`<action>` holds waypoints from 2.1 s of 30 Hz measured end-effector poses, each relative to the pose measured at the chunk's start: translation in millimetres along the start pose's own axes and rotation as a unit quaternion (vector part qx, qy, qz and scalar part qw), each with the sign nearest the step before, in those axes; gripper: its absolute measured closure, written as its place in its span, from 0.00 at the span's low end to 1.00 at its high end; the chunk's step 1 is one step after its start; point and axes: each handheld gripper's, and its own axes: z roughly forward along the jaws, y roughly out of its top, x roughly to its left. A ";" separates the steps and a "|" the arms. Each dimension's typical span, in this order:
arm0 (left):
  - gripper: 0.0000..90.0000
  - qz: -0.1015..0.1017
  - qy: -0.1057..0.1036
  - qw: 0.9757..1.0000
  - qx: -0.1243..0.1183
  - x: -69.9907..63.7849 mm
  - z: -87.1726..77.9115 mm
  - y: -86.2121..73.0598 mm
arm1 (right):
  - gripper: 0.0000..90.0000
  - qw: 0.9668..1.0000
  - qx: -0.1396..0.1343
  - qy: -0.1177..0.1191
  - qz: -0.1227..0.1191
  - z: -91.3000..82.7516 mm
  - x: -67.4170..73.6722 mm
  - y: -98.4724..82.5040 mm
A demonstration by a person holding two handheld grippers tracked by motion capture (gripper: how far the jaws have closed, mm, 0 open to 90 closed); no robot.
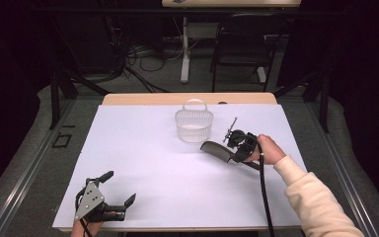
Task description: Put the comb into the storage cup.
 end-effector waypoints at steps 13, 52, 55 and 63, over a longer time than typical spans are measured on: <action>0.00 0.002 -0.004 1.000 0.000 0.0 0.9 0.5 | 0.81 0.999 -0.030 0.008 0.007 -9.3 5.2 -6.9; 0.00 0.001 -0.009 1.000 -0.002 1.1 6.0 1.5 | 0.81 0.993 -0.113 0.021 0.036 -32.9 13.8 -28.9; 0.00 0.002 -0.010 1.000 -0.003 0.5 5.8 1.7 | 0.81 0.992 -0.119 0.021 0.039 -33.9 14.7 -30.7; 0.00 0.002 -0.009 1.000 -0.002 1.0 5.4 1.4 | 0.81 0.984 -0.166 0.030 0.059 -34.9 18.4 -38.0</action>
